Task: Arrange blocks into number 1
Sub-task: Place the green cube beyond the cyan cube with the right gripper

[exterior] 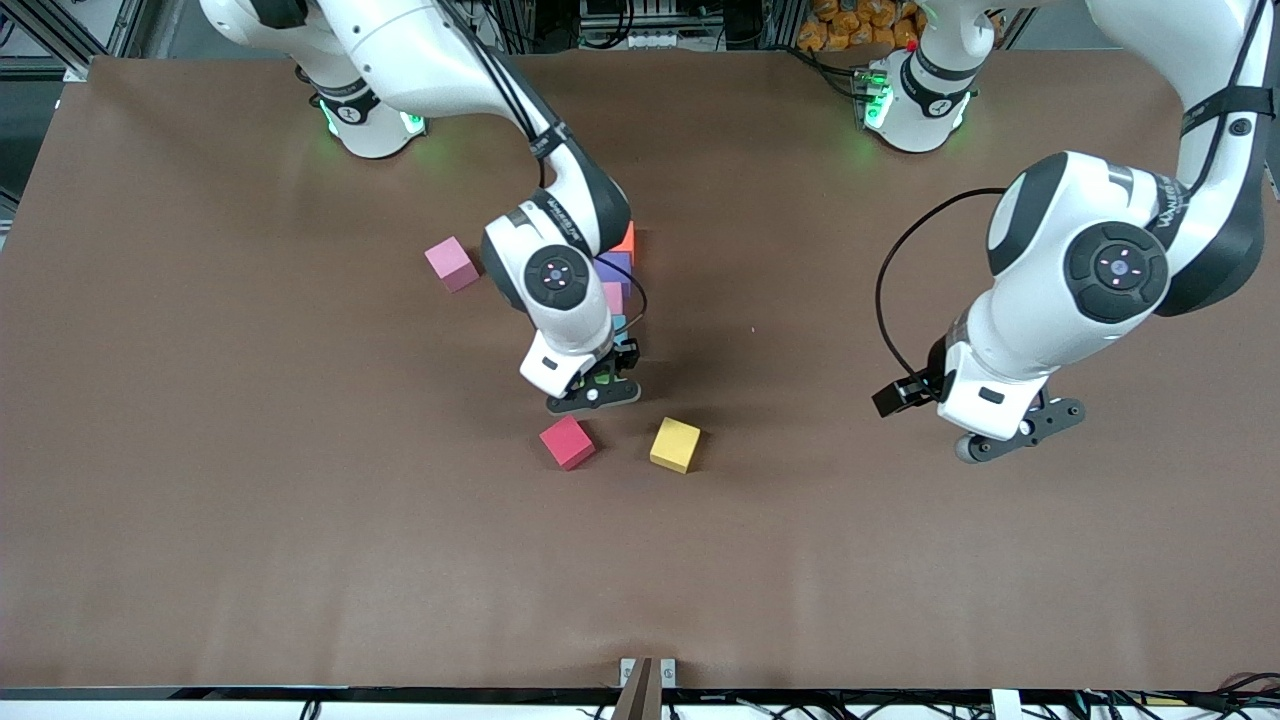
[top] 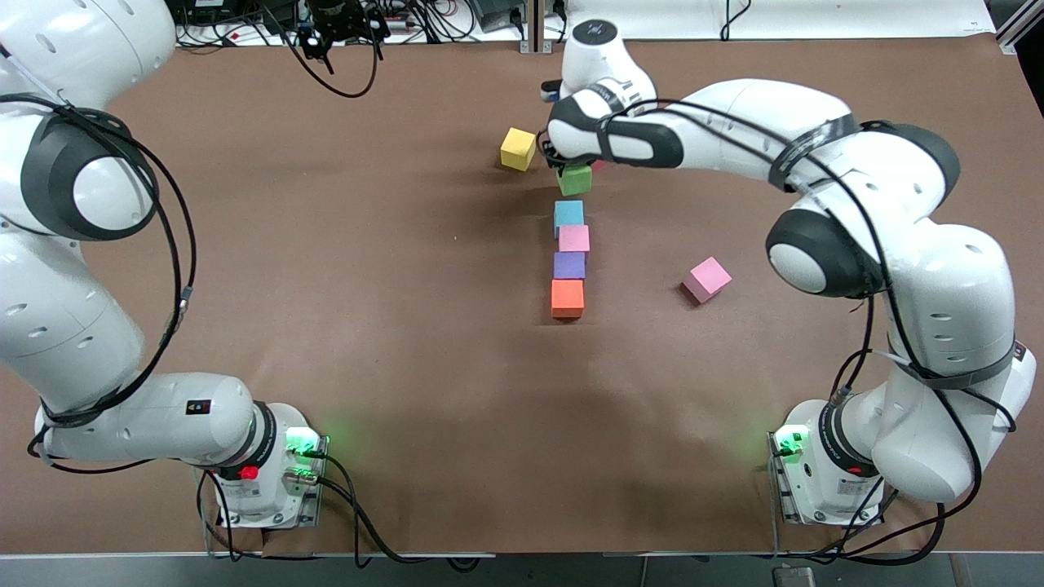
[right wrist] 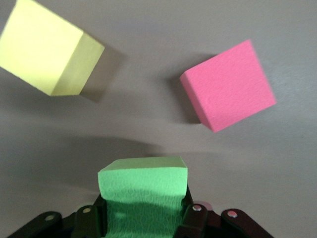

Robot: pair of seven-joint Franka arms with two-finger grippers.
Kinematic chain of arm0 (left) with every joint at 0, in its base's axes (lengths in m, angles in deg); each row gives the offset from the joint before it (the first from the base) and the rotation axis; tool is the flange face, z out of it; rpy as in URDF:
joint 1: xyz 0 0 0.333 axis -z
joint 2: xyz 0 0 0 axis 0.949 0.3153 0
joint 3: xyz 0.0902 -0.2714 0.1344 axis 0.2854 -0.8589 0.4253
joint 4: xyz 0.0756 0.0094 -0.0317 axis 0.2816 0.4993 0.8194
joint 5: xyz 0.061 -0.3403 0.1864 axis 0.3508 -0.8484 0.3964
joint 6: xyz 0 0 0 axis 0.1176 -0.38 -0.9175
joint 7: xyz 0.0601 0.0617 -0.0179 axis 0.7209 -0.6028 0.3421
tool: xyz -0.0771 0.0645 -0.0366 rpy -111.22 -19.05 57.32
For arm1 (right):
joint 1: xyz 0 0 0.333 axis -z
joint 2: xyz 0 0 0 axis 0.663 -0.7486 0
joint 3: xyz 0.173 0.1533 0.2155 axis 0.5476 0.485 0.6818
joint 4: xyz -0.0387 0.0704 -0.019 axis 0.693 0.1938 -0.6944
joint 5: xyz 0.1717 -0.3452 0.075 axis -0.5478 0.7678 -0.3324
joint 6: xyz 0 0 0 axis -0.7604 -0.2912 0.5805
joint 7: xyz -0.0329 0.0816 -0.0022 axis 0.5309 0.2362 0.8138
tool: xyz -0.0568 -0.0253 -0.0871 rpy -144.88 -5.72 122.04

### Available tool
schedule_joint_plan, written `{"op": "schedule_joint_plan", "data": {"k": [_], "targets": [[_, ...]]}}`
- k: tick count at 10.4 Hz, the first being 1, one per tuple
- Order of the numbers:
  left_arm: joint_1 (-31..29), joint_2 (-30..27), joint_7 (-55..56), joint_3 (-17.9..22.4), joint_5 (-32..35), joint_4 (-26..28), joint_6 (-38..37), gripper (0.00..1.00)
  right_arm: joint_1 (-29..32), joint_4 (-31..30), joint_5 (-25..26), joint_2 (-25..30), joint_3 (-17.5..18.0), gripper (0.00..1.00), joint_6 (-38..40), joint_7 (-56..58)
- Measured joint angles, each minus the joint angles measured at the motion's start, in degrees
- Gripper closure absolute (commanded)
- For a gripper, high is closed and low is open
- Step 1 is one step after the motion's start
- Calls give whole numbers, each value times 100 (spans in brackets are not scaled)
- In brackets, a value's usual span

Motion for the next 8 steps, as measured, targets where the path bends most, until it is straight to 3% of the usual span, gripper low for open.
{"op": "schedule_joint_plan", "data": {"k": [6, 8], "targets": [[-49, 0, -119, -45, 0, -2, 0, 0, -191, 2, 0, -176, -88, 54, -106, -216], [-24, -1, -141, -45, 0, -6, -1, 0, -312, 2, 0, -176, -96, 48, -84, -501]]}}
